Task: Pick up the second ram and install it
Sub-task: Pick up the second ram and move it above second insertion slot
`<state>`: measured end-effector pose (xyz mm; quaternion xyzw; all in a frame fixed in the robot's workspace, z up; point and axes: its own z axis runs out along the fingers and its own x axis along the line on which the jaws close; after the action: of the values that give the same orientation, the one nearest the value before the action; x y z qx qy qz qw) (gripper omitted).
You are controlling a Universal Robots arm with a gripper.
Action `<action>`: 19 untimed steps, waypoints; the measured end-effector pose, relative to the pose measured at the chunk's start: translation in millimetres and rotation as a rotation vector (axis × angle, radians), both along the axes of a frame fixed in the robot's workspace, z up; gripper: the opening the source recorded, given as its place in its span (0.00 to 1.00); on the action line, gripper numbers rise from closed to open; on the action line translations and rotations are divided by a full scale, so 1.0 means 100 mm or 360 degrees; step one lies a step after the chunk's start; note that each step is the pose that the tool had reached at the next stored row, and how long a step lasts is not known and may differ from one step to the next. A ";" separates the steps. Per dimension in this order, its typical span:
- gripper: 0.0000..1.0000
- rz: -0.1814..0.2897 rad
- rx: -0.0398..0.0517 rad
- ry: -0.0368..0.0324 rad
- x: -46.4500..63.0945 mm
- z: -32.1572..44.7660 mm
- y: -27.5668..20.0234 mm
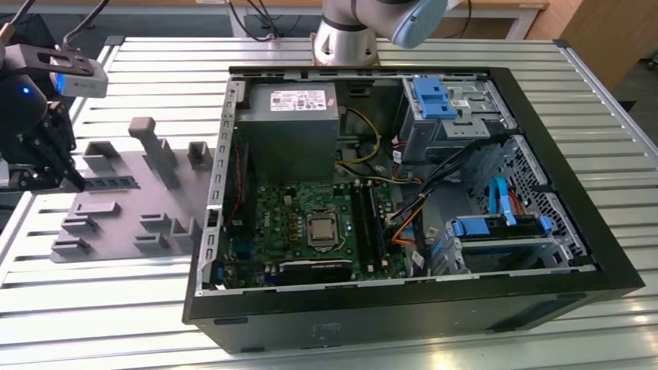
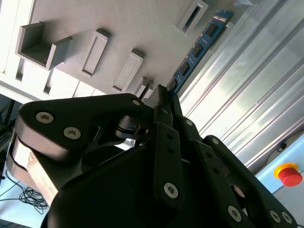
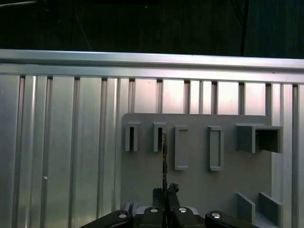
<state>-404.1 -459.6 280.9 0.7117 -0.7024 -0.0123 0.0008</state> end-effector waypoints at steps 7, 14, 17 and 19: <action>0.14 0.0000 0.0000 0.0000 0.00 0.044 0.000; 0.14 0.0000 0.0000 0.0000 0.00 0.327 0.000; 0.14 0.0000 0.0000 0.0000 0.00 0.396 0.000; 0.14 0.0000 0.0000 0.0000 0.00 0.442 0.000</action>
<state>-404.0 -459.6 325.1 0.7118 -0.7023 -0.0123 0.0008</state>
